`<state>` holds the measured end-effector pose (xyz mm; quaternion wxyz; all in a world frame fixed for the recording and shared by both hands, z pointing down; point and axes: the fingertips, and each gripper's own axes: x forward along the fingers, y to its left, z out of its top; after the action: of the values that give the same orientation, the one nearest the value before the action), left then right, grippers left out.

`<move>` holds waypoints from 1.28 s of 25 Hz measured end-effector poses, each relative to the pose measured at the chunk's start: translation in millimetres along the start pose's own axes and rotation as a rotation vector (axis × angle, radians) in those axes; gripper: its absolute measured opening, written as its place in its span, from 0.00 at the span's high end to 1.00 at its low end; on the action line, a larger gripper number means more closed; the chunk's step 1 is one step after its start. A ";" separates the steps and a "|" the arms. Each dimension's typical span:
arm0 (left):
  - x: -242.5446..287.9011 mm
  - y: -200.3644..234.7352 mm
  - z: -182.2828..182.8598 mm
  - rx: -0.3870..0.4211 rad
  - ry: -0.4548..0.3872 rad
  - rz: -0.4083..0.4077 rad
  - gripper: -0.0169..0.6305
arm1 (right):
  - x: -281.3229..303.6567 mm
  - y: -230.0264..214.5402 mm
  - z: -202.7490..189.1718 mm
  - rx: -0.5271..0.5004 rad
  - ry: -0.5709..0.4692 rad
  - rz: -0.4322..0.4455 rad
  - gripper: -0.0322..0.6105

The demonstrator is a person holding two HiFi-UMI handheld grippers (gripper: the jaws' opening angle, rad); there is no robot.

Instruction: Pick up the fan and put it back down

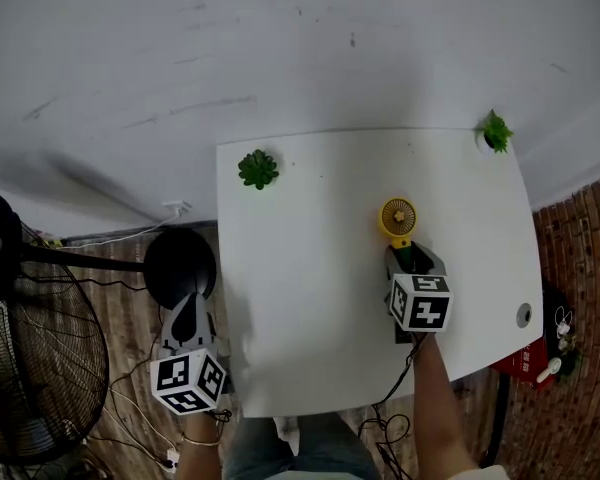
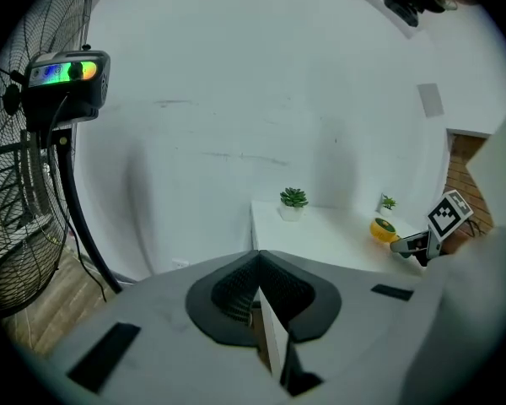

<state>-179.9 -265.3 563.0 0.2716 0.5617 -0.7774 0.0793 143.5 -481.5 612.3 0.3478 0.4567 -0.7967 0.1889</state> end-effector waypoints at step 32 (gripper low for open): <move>-103.6 -112.1 221.8 0.098 -0.403 -0.464 0.96 | -356.0 19.6 124.4 0.183 -0.701 -0.369 0.68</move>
<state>-128.1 -314.3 303.4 0.0954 0.7409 -0.6621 -0.0606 200.5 -336.1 268.5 0.0411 0.6579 -0.7515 0.0265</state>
